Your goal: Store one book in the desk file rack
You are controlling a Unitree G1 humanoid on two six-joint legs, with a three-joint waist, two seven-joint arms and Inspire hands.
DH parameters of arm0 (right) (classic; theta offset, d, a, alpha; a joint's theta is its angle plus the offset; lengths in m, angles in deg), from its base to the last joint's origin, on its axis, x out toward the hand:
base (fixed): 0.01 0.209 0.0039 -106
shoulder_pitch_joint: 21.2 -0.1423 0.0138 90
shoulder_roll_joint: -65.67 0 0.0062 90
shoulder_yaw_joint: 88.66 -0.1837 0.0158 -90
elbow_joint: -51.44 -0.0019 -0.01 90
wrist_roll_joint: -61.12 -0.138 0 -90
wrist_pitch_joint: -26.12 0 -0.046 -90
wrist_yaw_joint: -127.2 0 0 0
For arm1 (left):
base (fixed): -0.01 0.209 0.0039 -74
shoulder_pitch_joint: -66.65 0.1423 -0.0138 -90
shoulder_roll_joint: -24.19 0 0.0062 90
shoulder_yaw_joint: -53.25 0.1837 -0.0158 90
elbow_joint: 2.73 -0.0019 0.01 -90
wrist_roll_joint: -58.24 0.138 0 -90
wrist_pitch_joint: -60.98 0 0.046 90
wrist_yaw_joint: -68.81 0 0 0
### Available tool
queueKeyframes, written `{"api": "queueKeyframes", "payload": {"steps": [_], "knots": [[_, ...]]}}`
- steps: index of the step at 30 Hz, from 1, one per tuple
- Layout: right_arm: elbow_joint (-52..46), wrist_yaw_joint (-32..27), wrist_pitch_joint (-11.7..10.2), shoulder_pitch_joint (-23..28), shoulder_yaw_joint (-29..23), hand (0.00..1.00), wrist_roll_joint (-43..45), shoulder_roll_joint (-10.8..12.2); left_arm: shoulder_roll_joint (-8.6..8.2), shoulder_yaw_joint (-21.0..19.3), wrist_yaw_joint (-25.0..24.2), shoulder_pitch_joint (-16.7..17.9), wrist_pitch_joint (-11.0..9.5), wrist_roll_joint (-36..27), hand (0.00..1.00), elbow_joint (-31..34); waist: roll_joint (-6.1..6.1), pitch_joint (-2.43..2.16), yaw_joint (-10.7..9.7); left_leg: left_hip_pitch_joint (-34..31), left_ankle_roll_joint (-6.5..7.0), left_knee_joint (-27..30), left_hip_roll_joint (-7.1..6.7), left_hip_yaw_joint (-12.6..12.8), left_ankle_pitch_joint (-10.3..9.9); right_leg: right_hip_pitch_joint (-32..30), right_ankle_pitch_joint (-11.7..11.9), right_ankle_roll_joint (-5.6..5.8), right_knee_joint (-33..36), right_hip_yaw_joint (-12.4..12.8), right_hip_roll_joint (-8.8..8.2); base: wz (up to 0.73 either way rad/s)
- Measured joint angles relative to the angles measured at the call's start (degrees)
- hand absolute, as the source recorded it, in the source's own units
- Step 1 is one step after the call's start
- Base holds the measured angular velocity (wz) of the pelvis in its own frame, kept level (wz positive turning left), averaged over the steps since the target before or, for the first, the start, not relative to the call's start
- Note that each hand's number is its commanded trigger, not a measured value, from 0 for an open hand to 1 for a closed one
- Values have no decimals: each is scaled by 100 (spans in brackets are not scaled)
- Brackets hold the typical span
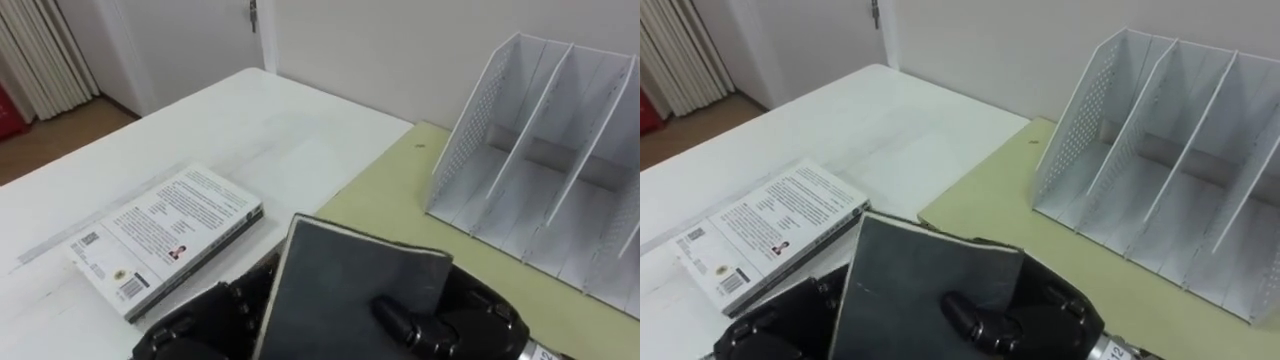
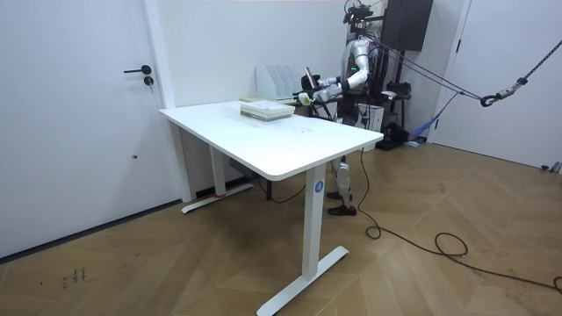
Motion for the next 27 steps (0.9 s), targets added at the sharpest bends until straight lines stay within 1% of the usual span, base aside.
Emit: {"api": "queueKeyframes", "payload": {"steps": [1,2,5,7,8,9,11,12,14,15,16,17,19,20,21,22,23,25,26,27], "knots": [[-1,-70,0,-13,-54,100,12,0,-9,8,69,29,-1,7,0,-33,-33,17,-14,-6,0,-2,-3,21,0,-10,0,0,0,4,-1,0],[-2,-105,0,-24,-81,100,12,1,-22,15,96,44,-1,8,0,-52,-42,14,-18,-9,0,-2,-4,22,0,-12,1,2,-4,6,-1,0],[-23,-323,-5,-87,-228,100,84,14,-142,53,116,76,-5,104,0,-130,-76,-6,-34,8,1,-2,-5,30,-1,-8,5,8,-1,41,-1,-6],[-109,-613,-27,-102,-357,100,483,69,-262,60,140,218,-49,383,0,-136,-85,-3,-63,81,1,-32,2,84,-1,1,5,8,16,88,6,-12],[-125,-701,-27,-106,-372,100,553,68,-290,61,169,266,-52,444,0,-136,-85,-3,-61,94,1,-43,6,105,-1,1,5,8,18,106,10,-14],[-215,-891,-27,-105,-426,100,712,65,-357,62,244,350,-53,492,0,-138,-85,-3,-107,101,1,-81,7,121,0,-8,5,8,20,123,16,-5],[-391,-1177,-85,-105,-503,100,958,76,-444,79,379,440,-90,499,0,-170,-89,5,-204,89,1,-98,2,117,1,-1,5,8,11,110,12,0],[-508,-1365,-169,-105,-520,100,1221,108,-494,99,460,506,-173,525,0,-263,-79,9,-214,90,1,-108,0,117,1,13,4,9,5,122,15,-3],[-658,-1670,-267,-105,-566,100,1666,248,-570,111,582,533,-267,758,0,-454,-78,9,-258,117,1,-115,-1,119,1,20,4,8,1,142,22,-5],[-708,-1862,-384,-106,-567,100,1950,341,-614,135,687,541,-295,906,0,-567,-75,16,-307,148,1,-125,0,130,1,7,4,8,-6,144,23,-4],[-777,-2052,-421,-123,-568,100,2365,443,-624,219,780,579,-378,999,0,-701,-74,17,-338,172,0,-142,0,180,2,2,4,8,3,159,26,-10],[-828,-2153,-430,-123,-567,100,2568,469,-648,272,830,591,-434,1028,0,-800,-64,16,-333,193,0,-166,0,227,2,-3,4,8,3,181,32,-18],[-921,-2564,-558,-127,-566,100,3131,560,-830,408,1107,639,-539,1212,0,-1167,-41,15,-338,193,1,-197,-8,268,3,-7,4,13,-2,202,43,-14],[-949,-2694,-574,-133,-566,100,3287,598,-879,436,1167,658,-564,1212,0,-1260,-41,15,-332,192,2,-198,-10,282,3,-9,5,15,11,214,42,-7],[-1030,-2988,-583,-145,-570,100,3621,725,-956,481,1293,722,-655,1212,0,-1449,-46,19,-344,190,2,-207,-14,306,3,-20,7,17,8,228,45,-8],[-1107,-3315,-631,-153,-570,100,3892,822,-1029,518,1436,758,-692,1252,0,-1645,-48,20,-360,188,2,-217,-13,308,3,-25,7,17,0,227,56,-5],[-1151,-3464,-649,-156,-581,100,3997,852,-1067,521,1494,760,-699,1331,0,-1737,-46,19,-367,183,2,-226,-15,308,3,-34,7,17,-4,226,67,0],[-1517,-3966,-683,-163,-624,100,4560,1002,-1216,481,1710,761,-791,1580,0,-2083,-12,-1,-335,156,2,-257,-28,310,4,-93,7,17,-19,233,81,0],[-1581,-4117,-749,-175,-622,100,4712,1042,-1250,472,1751,761,-823,1659,0,-2168,-2,-6,-332,158,2,-271,-28,317,4,-83,7,17,-18,237,83,-5],[-1595,-4444,-922,-249,-622,100,4908,1071,-1315,473,1848,758,-909,1784,0,-2377,15,-17,-323,181,0,-284,-25,336,6,-78,7,16,-6,250,90,-8]]}}
